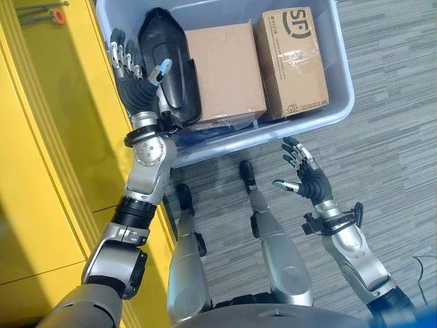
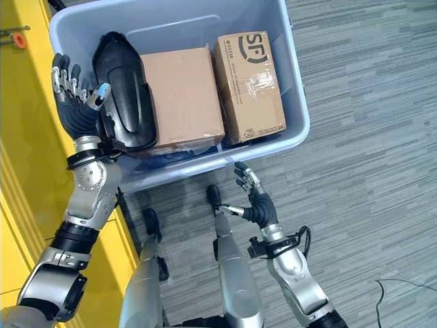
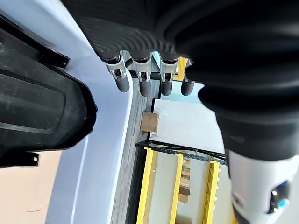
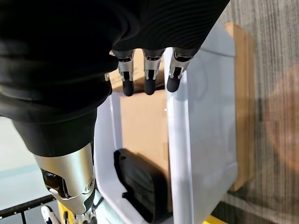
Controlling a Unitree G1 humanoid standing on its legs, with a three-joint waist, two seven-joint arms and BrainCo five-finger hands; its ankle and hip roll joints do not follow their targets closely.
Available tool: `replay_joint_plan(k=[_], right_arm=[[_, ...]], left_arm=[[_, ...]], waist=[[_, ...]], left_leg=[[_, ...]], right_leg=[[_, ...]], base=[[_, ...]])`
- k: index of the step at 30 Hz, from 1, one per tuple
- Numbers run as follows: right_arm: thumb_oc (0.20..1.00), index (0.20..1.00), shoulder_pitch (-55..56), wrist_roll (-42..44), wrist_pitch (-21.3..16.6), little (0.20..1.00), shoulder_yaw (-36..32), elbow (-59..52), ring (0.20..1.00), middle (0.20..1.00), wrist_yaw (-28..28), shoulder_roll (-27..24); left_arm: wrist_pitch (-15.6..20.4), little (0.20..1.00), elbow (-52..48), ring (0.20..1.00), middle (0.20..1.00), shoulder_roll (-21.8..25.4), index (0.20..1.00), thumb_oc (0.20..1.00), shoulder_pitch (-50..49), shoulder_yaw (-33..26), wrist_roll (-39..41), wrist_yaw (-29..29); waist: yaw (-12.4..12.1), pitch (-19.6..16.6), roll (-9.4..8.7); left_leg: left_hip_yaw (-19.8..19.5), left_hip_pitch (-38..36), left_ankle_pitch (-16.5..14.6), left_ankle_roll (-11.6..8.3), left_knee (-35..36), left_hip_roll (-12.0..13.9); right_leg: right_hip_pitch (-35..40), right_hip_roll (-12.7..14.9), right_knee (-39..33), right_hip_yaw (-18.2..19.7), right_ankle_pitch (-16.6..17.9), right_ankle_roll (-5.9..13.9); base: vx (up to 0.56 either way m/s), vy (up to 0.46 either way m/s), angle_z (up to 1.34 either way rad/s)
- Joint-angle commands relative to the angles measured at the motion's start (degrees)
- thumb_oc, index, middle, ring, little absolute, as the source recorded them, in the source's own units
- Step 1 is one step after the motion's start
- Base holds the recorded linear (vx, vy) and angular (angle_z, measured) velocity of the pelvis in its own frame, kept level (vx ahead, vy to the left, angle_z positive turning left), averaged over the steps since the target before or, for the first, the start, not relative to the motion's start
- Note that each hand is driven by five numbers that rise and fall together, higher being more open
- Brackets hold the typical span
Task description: Move parts from the plastic box to the shelf.
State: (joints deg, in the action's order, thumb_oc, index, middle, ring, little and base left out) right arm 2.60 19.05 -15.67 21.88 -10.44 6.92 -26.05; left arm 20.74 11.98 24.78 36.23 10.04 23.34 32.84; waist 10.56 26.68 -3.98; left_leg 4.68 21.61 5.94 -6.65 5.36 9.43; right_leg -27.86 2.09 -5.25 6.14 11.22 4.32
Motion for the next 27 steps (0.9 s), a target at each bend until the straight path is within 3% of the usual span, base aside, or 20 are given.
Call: replay_joint_plan(k=[1, 13, 21, 27], right_arm=[[1.0, 1.0, 3.3, 1.8, -4.2, 1.0, -1.6, -4.6, 1.0, 1.0, -0.2, -1.7], [1.0, 1.0, 4.6, 3.0, -5.1, 1.0, -0.6, -4.7, 1.0, 1.0, -0.9, -3.3], [1.0, 1.0, 5.9, 3.9, -5.5, 1.0, -0.4, -4.8, 1.0, 1.0, -1.3, -4.1], [1.0, 1.0, 6.5, 5.0, -5.2, 1.0, -0.3, -5.3, 1.0, 1.0, -1.7, -4.7]], left_arm=[[1.9, 1.0, 5.2, 1.0, 1.0, 4.0, 1.0, 1.0, 4.5, 0.7, -3.9, 0.4], [-0.6, 1.0, 22.3, 1.0, 1.0, 6.2, 1.0, 1.0, 13.1, 4.8, -2.5, -0.1], [-2.4, 1.0, 33.9, 1.0, 1.0, 6.8, 1.0, 1.0, 15.8, 4.4, -0.9, -0.4], [-3.7, 1.0, 38.8, 1.0, 1.0, 5.8, 1.0, 1.0, 17.9, 6.3, 2.5, -3.9]], waist=[[0.7, -2.7, -2.53], [2.4, -2.5, -3.53], [2.9, -2.5, -4.26], [3.2, -2.5, -4.39]], left_leg=[[1.6, -3.6, -1.8, -0.69, -0.4, 3.7], [2.1, -2.9, -1.9, -1.03, -0.4, 4.0], [2.1, -2.6, -1.9, -1.19, -0.4, 4.1], [2.0, -2.4, -1.9, -1.23, -0.4, 4.2]], right_leg=[[0.1, 3.6, 6.2, 1.3, -7.1, 3.86], [-1.5, 2.8, 6.5, 1.5, -7.3, 3.88], [-1.8, 2.6, 6.6, 1.5, -7.2, 4.02], [-2.0, 2.6, 6.5, 1.4, -7.1, 4.08]], base=[[0.0, 0.0, 0.0], [0.0, 0.001, -0.03], [0.0, 0.0, -0.01], [0.0, 0.0, 0.0]])
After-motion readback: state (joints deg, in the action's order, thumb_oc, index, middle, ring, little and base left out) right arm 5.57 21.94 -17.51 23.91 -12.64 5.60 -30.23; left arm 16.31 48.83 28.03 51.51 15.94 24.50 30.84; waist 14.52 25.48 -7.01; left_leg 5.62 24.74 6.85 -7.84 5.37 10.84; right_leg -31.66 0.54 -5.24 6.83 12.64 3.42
